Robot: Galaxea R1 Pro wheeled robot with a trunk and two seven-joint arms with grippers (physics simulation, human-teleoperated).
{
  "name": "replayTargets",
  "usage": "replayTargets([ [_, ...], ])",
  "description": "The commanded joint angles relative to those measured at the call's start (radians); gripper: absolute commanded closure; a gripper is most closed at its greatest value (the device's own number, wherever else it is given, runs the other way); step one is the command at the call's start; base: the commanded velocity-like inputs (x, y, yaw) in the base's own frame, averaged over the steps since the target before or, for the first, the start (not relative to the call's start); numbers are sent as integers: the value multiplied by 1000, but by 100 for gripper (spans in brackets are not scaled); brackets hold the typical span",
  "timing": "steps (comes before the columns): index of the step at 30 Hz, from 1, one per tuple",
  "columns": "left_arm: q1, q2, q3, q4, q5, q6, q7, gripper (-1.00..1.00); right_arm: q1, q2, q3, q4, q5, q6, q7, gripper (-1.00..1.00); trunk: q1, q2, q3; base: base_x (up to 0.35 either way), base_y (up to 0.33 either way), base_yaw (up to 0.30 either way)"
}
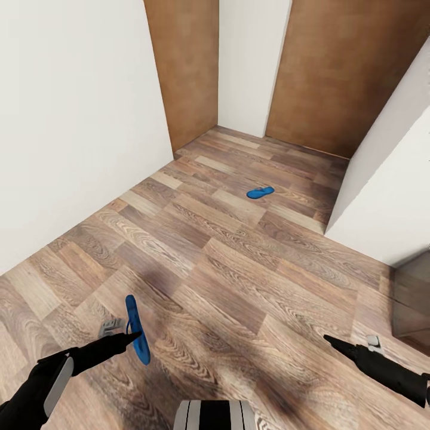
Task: In the bedroom, move the book from the bed onto either nightstand, and place the two sandals side by side next to the bed.
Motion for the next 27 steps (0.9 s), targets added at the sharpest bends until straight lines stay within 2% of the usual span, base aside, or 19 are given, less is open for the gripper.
replayTargets([
  [1, 0, 0, 1, 0, 5, 7, -2, 100, 0, 0, -1, -2, 20, 6, 1, -100, -1, 0, 3, 0, 0, 0],
  [4, 0, 0, 1, 0, 5, 7, -2, 100, 0, 0, -4, -6, 75, 6, 1, -100, -2, 1, 15, 0, 0, 0],
  [6, 0, 0, 1, 0, 5, 7, -2, 100, 0, 0, -5, -6, 89, 6, 1, -100, -3, 1, 23, 0, 0, 0],
  [14, 0, -1, 0, 1, 7, 9, -3, 100, 0, 3, -5, -2, 100, 6, -3, -100, -6, 3, 54, 0, 0, 0],
  [19, 6, -2, -1, 0, 9, 10, -15, 100, 0, 9, 1, 10, 102, -24, -5, -100, -9, 4, 73, 0, 0, 0],
  [21, 10, -6, -2, 6, 9, 9, -48, 100, 0, 10, 2, 65, 112, -74, -5, -100, -10, 5, 81, 0, 0, 0],
  [23, 13, -7, -2, 52, 8, 6, -114, 100, 0, 8, 0, 196, 121, -185, -2, -100, -10, 5, 88, 0, 0, 0],
  [24, 13, -6, -1, 67, 7, 5, -129, 100, 0, 8, 0, 223, 122, -209, -1, -100, -11, 5, 92, 0, 0, 0],
  [25, 14, -4, 0, 120, 5, -8, -172, 100, 0, 7, -1, 293, 124, -270, 2, -100, -11, 6, 96, 0, 0, 0],
  [27, 15, -3, 1, 203, 4, -67, -219, 100, 0, 5, 0, 374, 125, -326, 4, -100, -12, 6, 104, 0, 0, 0],
])
